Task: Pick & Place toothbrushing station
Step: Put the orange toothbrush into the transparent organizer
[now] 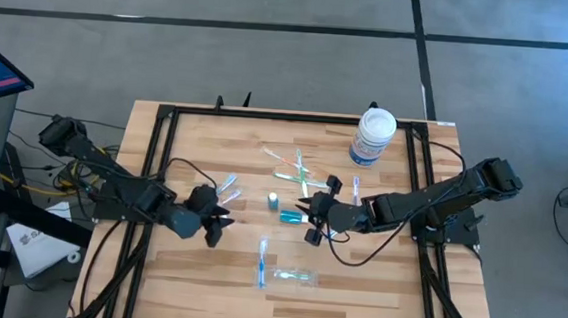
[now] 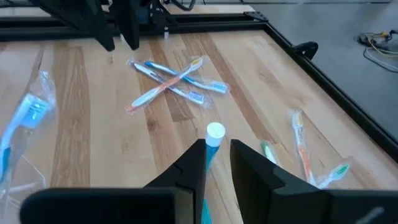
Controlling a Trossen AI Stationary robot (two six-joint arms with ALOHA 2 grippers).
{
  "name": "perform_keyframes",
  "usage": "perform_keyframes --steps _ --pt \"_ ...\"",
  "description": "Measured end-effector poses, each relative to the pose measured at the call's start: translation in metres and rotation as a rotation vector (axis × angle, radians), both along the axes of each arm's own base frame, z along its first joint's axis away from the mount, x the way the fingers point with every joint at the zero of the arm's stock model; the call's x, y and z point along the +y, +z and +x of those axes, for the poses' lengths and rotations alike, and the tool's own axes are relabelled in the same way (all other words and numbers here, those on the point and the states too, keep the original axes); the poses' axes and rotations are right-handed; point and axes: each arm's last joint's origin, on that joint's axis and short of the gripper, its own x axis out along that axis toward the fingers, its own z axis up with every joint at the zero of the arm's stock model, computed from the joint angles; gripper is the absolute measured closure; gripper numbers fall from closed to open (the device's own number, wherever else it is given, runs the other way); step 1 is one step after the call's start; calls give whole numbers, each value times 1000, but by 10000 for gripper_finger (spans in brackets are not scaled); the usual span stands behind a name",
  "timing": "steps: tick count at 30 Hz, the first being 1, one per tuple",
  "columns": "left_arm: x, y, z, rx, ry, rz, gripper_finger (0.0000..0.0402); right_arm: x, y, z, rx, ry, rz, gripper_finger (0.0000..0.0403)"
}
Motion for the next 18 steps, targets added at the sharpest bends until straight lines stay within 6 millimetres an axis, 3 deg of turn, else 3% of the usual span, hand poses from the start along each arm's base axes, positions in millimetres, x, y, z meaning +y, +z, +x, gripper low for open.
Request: perform_keyframes --steps 18 --pt "-5 -34 9 136 151 -69 245 0 -1 -1 10 -1 -3 339"
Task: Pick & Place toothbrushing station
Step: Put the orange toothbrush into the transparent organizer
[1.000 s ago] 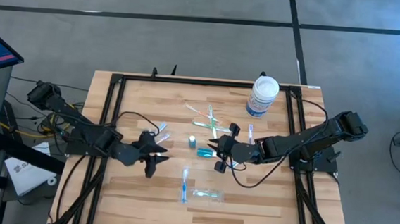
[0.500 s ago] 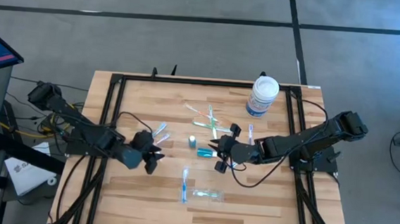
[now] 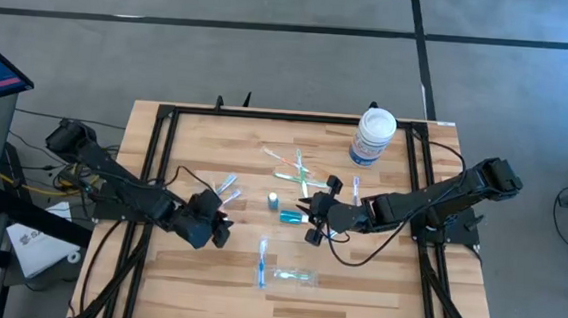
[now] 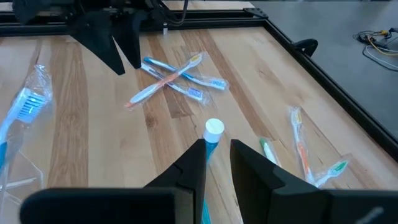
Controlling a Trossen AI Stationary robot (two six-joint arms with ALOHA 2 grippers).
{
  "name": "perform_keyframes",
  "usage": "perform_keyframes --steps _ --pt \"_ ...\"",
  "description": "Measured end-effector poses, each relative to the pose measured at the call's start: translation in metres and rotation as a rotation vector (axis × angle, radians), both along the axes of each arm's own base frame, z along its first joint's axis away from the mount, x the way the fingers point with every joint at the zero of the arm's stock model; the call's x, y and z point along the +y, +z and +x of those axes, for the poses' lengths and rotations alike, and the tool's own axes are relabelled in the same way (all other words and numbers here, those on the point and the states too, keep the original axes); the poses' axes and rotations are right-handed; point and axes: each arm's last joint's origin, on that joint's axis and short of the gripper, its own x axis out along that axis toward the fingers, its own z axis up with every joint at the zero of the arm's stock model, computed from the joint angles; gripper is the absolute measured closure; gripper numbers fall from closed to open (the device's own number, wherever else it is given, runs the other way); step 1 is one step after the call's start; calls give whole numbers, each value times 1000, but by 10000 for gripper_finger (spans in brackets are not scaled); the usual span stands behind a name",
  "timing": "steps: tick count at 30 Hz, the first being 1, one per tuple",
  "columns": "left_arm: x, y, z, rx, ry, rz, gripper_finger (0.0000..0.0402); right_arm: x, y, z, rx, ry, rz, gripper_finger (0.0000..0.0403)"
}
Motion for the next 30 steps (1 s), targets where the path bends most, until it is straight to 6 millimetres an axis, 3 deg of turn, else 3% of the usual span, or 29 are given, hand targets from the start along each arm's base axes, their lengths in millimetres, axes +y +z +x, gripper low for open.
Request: perform_keyframes --steps 14,21,30 --pt "7 -30 10 169 76 -58 245 0 0 0 3 0 -1 339" --pt "9 -30 11 174 77 -70 245 0 0 0 5 0 -1 339" --pt "19 -4 8 224 -411 206 245 0 0 0 5 0 -1 339"
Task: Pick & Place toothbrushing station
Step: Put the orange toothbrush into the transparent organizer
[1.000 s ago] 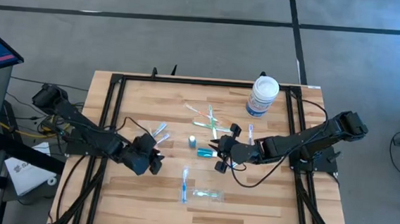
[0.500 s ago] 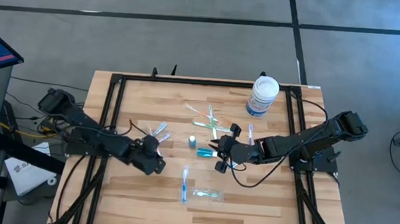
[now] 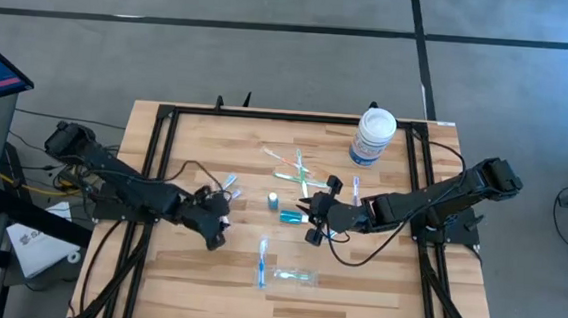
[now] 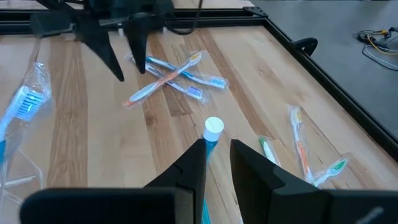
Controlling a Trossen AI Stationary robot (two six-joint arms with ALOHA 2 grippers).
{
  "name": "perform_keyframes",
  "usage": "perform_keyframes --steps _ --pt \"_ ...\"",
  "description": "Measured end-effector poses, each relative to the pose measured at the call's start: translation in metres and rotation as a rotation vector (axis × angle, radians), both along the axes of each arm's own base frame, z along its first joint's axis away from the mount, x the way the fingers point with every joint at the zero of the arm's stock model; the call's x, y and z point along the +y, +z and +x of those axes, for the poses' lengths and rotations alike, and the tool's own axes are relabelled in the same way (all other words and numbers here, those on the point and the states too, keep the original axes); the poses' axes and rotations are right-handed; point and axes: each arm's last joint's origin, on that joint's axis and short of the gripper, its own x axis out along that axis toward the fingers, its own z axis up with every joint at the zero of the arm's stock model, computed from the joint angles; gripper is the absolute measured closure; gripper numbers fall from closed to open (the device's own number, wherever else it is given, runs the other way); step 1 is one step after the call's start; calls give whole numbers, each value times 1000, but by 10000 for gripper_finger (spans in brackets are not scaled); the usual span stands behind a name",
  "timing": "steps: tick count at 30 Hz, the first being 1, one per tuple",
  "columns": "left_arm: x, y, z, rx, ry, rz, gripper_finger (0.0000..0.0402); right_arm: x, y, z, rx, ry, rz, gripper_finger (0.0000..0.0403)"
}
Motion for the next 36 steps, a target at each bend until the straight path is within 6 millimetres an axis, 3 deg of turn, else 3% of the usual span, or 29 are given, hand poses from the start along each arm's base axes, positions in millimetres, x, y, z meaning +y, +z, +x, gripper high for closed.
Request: perform_keyframes --steps 7,13,19,27,36 --pt "16 5 3 61 -267 176 245 -1 0 0 0 -3 0 339" --pt "31 -1 8 125 -336 159 245 -1 0 0 1 -3 0 339" --pt "33 -2 8 148 -508 170 245 -1 0 0 1 -2 -1 339" --pt "36 -4 9 173 -566 213 248 0 0 0 1 -1 -1 339" --pt "46 -30 17 308 -570 168 284 0 0 0 1 -1 -2 339"
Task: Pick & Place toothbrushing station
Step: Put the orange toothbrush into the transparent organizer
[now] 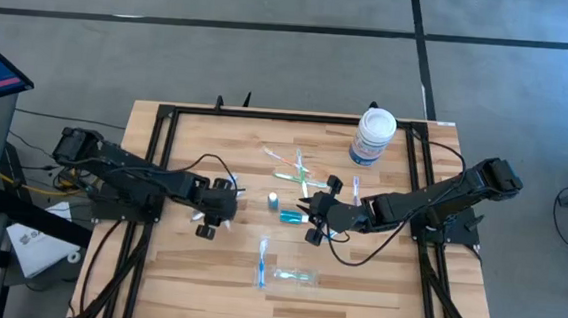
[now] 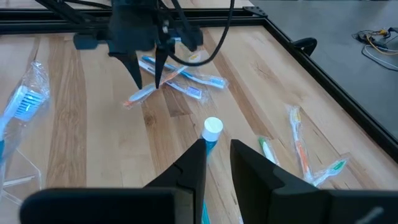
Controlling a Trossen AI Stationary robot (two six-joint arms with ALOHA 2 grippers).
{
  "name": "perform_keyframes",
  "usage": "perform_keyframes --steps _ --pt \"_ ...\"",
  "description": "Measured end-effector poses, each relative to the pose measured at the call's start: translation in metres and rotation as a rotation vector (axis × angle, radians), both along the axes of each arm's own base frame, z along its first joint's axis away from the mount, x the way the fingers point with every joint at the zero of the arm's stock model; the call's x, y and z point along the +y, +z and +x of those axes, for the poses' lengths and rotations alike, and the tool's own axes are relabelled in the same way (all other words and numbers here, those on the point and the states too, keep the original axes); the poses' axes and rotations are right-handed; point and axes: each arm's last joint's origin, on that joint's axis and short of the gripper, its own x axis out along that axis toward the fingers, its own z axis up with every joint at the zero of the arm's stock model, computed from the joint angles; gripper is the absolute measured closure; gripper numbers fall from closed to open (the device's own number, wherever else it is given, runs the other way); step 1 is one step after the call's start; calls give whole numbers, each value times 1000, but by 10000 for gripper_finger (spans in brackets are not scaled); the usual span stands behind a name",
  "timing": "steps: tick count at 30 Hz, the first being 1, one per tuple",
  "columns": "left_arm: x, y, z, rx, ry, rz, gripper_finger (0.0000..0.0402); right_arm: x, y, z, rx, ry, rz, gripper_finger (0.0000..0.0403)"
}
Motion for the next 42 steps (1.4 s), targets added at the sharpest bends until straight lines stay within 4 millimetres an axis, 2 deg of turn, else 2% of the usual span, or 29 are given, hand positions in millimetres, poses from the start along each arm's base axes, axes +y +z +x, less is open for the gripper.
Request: perform_keyframes --steps 5,12,16,23,33,42 --pt "0 -1 0 11 -6 -16 290 0 0 0 2 3 -4 339" --pt "-2 -1 0 21 -133 22 283 0 0 0 3 3 -6 339" --pt "-2 -2 -1 28 -142 29 276 0 0 0 3 3 -6 339" --pt "-5 -3 -5 75 -360 133 268 0 0 0 3 3 -6 339" --pt "-4 -3 -5 84 -414 185 268 0 0 0 3 3 -6 339" --pt "-5 -4 -9 123 -425 129 284 0 0 0 3 3 -6 339"
